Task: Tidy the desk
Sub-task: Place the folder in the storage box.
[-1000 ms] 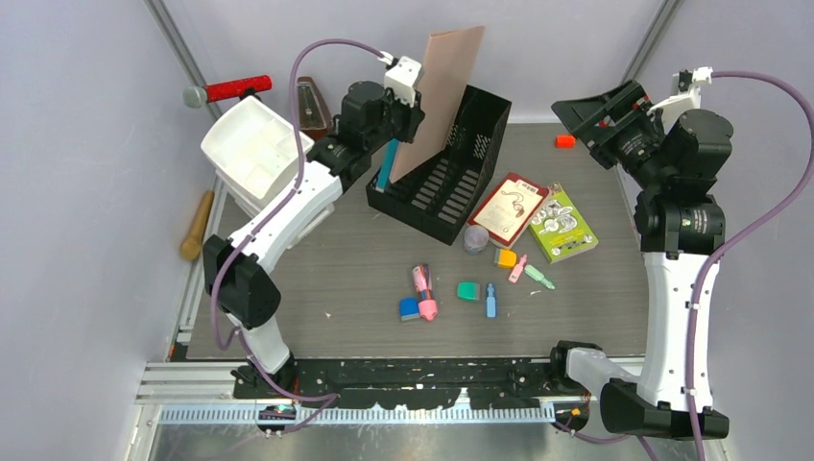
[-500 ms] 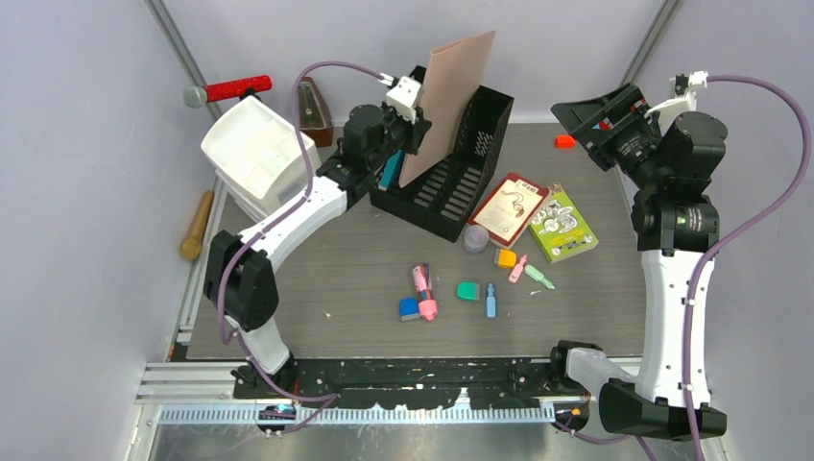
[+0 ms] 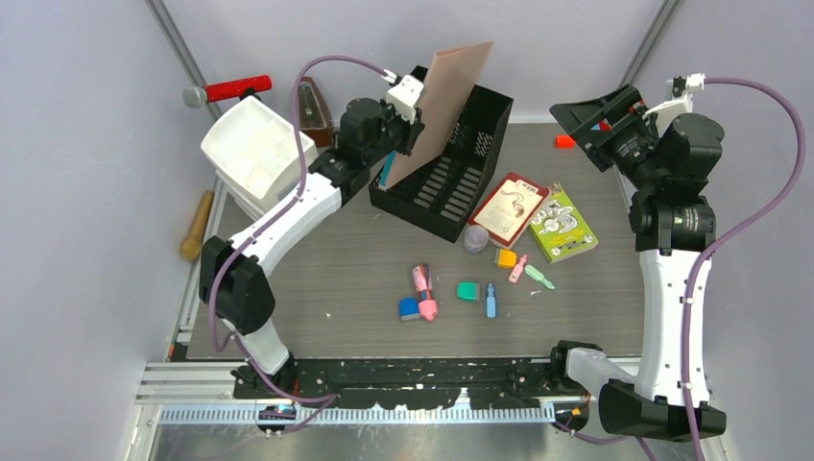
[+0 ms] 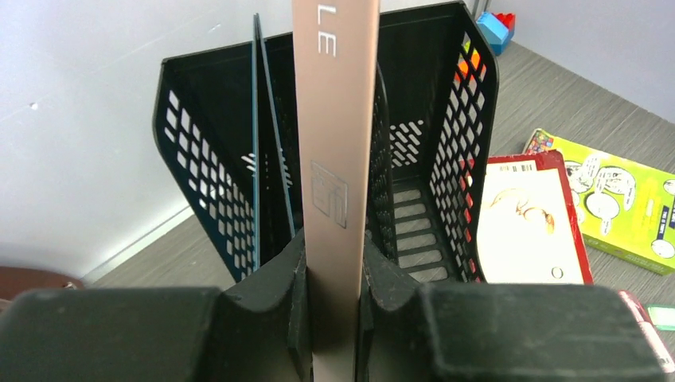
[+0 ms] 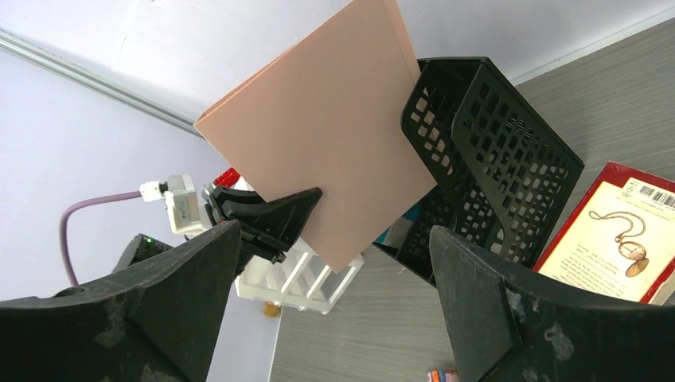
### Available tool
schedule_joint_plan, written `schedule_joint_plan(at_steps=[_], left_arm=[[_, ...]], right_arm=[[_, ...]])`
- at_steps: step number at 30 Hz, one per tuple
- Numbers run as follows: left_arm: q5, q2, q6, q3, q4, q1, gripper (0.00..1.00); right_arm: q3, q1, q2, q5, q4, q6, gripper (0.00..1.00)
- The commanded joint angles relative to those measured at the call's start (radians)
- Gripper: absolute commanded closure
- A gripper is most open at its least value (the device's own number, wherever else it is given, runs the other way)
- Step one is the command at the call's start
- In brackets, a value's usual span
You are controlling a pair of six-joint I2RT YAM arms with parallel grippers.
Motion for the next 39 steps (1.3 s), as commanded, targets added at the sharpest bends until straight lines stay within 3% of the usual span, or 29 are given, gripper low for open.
schedule_joint_plan(at_steps=[1, 5, 10, 22, 28, 34, 39], left_arm=[[-0.016, -0.011, 0.072, 0.167, -0.112, 0.007, 1.00], [0.008, -0.019, 0.083, 0.236, -0.168, 0.000, 1.00], [-0.022, -0.041, 0.111, 0.219, -0.194, -0.049, 1.00], [-0.357, -0.018, 0.229, 0.110, -0.144, -0.199, 1.00], [-0.440, 0.001, 0.234, 0.103, -0.145, -0.220, 1.00], [-0.410, -0.025, 0.241, -0.036, 0.022, -0.217, 1.00], [-0.393, -0.017, 0.179, -0.067, 0.040, -0.193, 1.00]], right_arm=[[-0.004, -0.007, -0.027, -0.012, 0.056, 0.008, 0.05], [-0.013, -0.007, -0.028, -0.013, 0.064, 0.013, 0.05], [-0.021, -0.007, -0.030, -0.016, 0.070, 0.018, 0.05], [-0.035, -0.007, -0.043, -0.014, 0.073, 0.016, 0.05], [-0.036, -0.007, -0.044, -0.017, 0.071, 0.018, 0.05], [-0.041, -0.007, -0.049, -0.020, 0.071, 0.017, 0.05], [-0.048, -0.007, -0.056, -0.019, 0.073, 0.017, 0.05]])
